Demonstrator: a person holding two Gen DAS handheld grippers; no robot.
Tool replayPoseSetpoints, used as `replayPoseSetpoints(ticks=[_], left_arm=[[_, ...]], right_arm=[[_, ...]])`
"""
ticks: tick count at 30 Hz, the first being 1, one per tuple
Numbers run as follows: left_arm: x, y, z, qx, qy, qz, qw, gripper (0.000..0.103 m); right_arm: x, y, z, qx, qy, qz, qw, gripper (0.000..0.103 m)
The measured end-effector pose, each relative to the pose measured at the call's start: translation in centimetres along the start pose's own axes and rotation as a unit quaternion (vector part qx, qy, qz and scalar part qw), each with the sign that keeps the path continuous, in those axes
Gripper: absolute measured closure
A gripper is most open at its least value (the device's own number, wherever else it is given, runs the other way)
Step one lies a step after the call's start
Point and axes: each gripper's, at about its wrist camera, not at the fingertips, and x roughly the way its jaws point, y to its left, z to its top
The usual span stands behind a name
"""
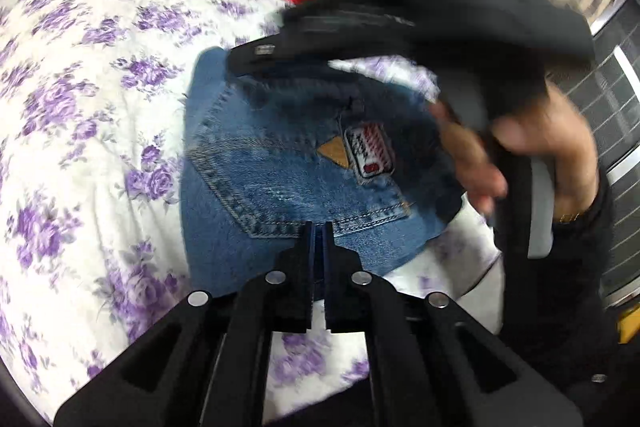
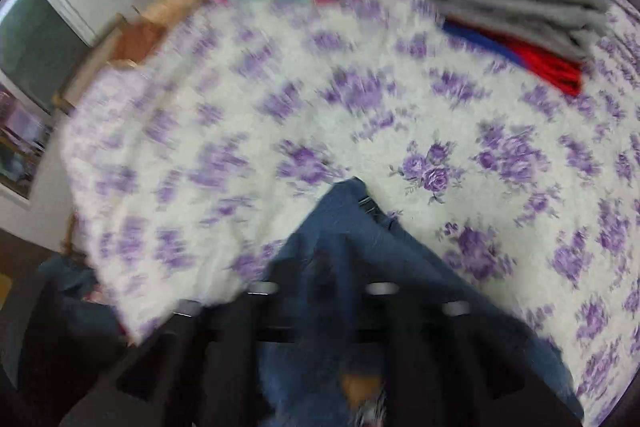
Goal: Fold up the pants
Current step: 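Grasp the folded jeans bundle with the left tool, then the right tool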
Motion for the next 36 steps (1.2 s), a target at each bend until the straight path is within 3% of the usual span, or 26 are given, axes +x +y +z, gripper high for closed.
replayPoseSetpoints(ticks=[2, 3, 4, 5, 8, 13, 16, 20, 24, 29, 33, 36], left_arm=[[-2.0, 0.7, 0.0, -0.010, -0.031, 0.003, 0.9995, 0.057], [-3.4, 1.6, 0.0, -0.023, -0.055, 0.007, 0.9982, 0.029], [-4.1, 2.2, 0.0, -0.034, -0.068, 0.009, 0.9971, 0.026], [-4.6, 3.0, 0.0, -0.046, -0.075, 0.008, 0.9961, 0.026], [-4.6, 5.7, 0.5, -0.096, -0.067, -0.019, 0.9929, 0.026], [-1.2, 8.9, 0.4, -0.176, -0.019, -0.057, 0.9826, 0.026], [0.9, 8.4, 1.0, -0.180, 0.002, -0.062, 0.9818, 0.026], [3.5, 7.3, 1.7, -0.165, 0.021, -0.046, 0.9851, 0.025], [5.1, 5.5, 2.4, -0.140, 0.032, -0.026, 0.9892, 0.020], [6.0, 4.7, 2.9, -0.129, 0.033, -0.009, 0.9911, 0.015], [5.9, 4.6, 3.0, -0.128, 0.034, -0.009, 0.9911, 0.015], [5.9, 4.5, 2.9, -0.127, 0.034, -0.011, 0.9913, 0.015]], right_arm=[[-4.9, 0.1, -2.0, -0.001, -0.074, 0.011, 0.997, 0.024], [-6.9, -0.2, -3.2, 0.000, -0.104, 0.007, 0.995, 0.016], [-9.2, -0.7, -5.2, 0.007, -0.139, 0.001, 0.990, 0.011], [-10.5, -1.0, -6.4, 0.017, -0.159, 0.000, 0.987, 0.007], [-13.1, -3.5, -11.4, 0.075, -0.200, -0.002, 0.977, 0.007], [-13.8, -8.1, -19.3, 0.183, -0.209, -0.022, 0.960, 0.007], [-13.8, -10.2, -23.2, 0.236, -0.199, -0.044, 0.950, 0.007], [-13.3, -11.4, -25.6, 0.265, -0.199, -0.041, 0.943, 0.007], [-12.4, -11.4, -25.4, 0.273, -0.196, -0.004, 0.942, 0.007], [-10.7, -10.0, -21.8, 0.254, -0.192, 0.020, 0.948, 0.007], [-9.4, -9.0, -18.4, 0.234, -0.197, -0.023, 0.952, 0.007], [-7.2, -9.2, -16.9, 0.227, -0.167, -0.065, 0.957, 0.007]])
